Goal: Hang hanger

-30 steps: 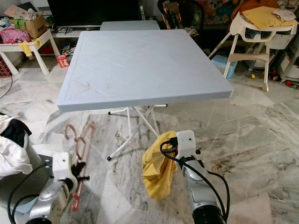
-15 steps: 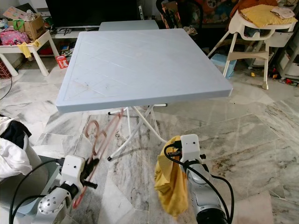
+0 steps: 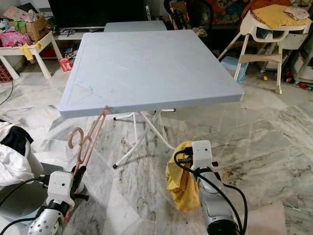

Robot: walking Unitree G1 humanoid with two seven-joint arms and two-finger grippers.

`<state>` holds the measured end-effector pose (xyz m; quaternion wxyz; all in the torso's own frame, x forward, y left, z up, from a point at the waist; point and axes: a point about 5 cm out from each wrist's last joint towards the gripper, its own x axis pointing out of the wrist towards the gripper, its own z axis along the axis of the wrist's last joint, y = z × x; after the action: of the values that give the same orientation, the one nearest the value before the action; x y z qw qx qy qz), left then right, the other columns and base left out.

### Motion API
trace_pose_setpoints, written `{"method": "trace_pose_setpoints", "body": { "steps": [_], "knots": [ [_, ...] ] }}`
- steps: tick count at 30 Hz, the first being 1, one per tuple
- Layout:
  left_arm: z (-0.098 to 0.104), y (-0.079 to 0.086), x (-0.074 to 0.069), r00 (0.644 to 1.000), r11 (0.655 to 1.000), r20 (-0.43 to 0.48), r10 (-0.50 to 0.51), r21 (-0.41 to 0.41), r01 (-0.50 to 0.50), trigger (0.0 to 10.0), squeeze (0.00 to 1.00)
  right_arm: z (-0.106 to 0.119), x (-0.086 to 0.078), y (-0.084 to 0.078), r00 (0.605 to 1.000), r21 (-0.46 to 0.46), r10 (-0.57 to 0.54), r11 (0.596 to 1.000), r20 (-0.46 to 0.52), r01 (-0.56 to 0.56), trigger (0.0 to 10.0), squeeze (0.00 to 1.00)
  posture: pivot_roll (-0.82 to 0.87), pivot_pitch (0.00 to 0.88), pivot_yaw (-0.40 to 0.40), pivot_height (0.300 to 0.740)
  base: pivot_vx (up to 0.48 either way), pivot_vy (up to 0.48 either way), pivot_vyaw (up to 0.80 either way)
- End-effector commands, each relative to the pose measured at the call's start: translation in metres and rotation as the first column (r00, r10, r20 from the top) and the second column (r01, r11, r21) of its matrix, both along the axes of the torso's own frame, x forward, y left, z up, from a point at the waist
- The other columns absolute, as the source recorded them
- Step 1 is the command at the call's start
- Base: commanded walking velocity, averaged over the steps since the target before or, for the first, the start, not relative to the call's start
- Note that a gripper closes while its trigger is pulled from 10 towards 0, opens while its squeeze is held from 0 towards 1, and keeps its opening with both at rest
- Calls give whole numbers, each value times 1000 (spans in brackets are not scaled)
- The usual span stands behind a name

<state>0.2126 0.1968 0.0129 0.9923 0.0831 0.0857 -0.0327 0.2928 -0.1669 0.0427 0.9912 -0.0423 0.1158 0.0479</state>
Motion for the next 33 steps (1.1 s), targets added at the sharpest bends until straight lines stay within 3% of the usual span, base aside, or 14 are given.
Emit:
{"method": "trace_pose_setpoints", "body": {
  "steps": [1,9,13,17,23,27,33],
  "knots": [
    [0,5,1,1000,1000,5,24,0,-24,10000,0,9,4,1,999,10,1,1000,47,-1,10000,0,-61,0,13,740,0,0,0],
    [6,2,11,999,999,8,34,-41,-33,10000,0,8,4,2,999,25,-9,1000,33,8,10000,0,-62,0,18,740,0,0,0],
    [10,0,17,999,997,13,42,-64,-41,10000,0,7,4,3,1000,35,-17,999,22,16,10000,0,-64,0,20,740,0,0,-800],
    [29,-10,24,998,997,59,28,-79,-23,10000,0,7,4,2,999,27,-23,999,26,22,10000,0,-66,0,22,740,0,0,-800],
    [48,-20,23,994,997,104,14,-77,-6,10000,0,8,4,0,999,25,-34,999,27,33,10000,0,-68,0,21,740,0,0,-800],
    [50,-21,22,996,997,91,23,-77,-16,10000,0,9,4,0,999,27,-35,999,35,34,10000,0,-69,0,20,740,0,0,-800],
    [56,-22,20,995,997,94,43,-65,-36,10000,0,12,5,0,998,23,-35,999,46,34,10000,0,-65,0,15,740,0,0,-68]
  ]
}}
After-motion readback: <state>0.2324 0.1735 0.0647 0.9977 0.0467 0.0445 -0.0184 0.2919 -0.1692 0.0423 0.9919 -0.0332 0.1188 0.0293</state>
